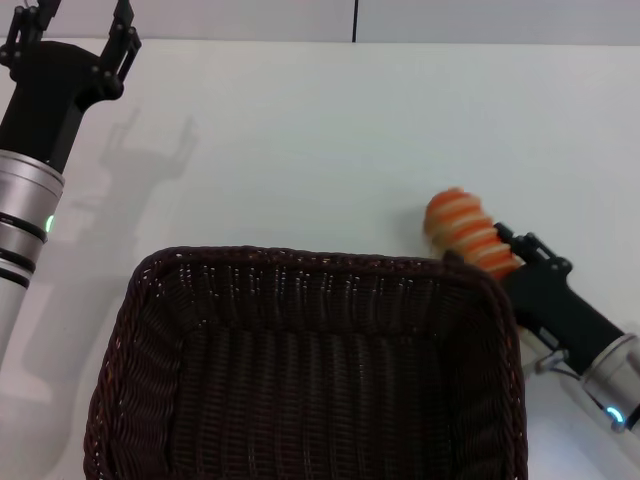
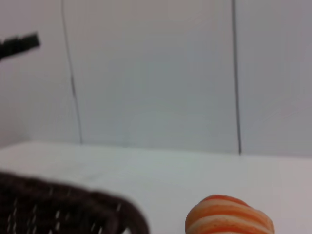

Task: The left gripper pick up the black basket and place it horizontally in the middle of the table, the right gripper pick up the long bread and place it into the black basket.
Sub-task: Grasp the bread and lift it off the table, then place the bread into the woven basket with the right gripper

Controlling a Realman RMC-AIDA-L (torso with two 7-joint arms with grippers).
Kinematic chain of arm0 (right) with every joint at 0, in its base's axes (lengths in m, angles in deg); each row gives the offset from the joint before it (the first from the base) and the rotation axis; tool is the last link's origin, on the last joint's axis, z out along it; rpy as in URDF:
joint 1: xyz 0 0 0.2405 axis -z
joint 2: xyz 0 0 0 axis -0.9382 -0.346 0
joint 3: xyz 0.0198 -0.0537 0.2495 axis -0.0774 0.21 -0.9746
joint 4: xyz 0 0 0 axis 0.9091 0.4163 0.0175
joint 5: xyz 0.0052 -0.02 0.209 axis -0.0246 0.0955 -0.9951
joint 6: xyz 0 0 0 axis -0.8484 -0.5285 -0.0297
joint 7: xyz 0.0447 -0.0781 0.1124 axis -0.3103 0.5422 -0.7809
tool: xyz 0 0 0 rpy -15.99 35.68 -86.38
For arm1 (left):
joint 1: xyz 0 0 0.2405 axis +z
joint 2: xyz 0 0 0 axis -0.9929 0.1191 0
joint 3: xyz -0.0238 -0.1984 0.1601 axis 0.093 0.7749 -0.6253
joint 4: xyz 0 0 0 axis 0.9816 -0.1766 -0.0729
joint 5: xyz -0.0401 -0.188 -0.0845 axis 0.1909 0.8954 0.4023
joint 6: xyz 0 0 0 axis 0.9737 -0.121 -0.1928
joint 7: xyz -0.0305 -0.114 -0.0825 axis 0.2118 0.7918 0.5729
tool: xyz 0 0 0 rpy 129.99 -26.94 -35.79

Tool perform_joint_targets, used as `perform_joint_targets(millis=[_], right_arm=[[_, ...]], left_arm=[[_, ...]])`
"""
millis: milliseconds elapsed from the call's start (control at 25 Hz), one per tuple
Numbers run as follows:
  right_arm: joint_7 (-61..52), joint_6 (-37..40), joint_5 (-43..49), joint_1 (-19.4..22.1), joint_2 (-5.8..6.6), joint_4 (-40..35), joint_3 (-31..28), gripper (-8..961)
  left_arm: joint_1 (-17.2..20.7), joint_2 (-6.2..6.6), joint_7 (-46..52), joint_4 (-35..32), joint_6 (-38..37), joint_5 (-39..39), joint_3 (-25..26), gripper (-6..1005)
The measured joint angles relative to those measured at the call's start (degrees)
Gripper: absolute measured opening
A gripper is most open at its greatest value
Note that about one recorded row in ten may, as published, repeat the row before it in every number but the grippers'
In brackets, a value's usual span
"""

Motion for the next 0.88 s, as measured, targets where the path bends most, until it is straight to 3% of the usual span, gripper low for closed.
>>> perform_joint_targets(millis=[120,240,280,440,720,880], right_arm=[[0.05,2.84,-0.08,0.89,0.08,-0.27,-0.89,745],[1.06,10.50,-0.14,3.19,0.03,-1.03,-3.53,722],[2.38,17.62,-0.11,4.72,0.02,-1.32,-4.91,714],[3.11,32.06,2.52,5.88,0.22,-1.79,-3.96,663],[3.12,35.97,13.94,3.39,0.08,-1.54,-3.84,636],[1.61,31.79,21.89,-0.51,0.15,1.39,-3.92,613]], left_arm=[[0.00,0.01,0.02,-0.09,0.00,0.00,0.00,757],[-0.06,0.02,0.02,-0.06,0.00,0.01,0.01,757],[-0.03,0.02,0.03,0.17,0.00,-0.02,0.00,757],[0.27,-0.01,0.06,0.16,0.00,-0.01,0.01,757],[0.44,-0.07,0.07,-0.08,0.00,0.20,0.01,758],[0.46,-0.07,0.08,0.03,0.00,0.43,0.01,758]])
